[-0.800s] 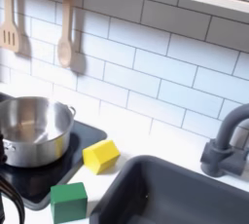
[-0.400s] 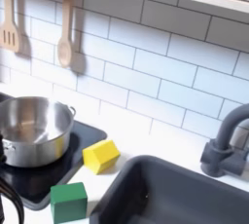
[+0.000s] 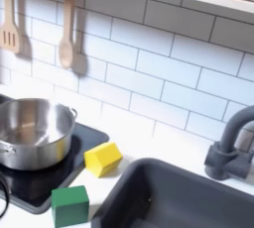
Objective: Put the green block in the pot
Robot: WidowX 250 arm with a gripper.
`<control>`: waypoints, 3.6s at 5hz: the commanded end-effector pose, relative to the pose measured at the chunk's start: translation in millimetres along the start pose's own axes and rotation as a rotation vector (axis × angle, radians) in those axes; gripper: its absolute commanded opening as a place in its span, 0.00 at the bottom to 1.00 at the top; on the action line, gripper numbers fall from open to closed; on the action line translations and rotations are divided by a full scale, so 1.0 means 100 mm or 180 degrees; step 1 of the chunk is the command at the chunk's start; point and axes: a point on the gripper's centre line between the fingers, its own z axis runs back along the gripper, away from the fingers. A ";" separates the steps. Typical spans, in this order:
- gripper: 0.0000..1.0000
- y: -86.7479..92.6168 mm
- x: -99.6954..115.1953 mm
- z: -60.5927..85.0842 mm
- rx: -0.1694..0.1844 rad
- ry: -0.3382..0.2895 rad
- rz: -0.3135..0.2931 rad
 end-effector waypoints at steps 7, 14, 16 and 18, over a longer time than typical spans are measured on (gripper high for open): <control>1.00 0.34 0.70 -0.13 -0.0209 -0.0189 0.0446; 1.00 0.66 1.79 -0.23 -0.0003 -0.0436 0.1237; 1.00 0.75 2.12 -0.42 -0.0041 -0.0343 0.1327; 1.00 0.82 2.30 -0.51 -0.0090 -0.0295 0.1408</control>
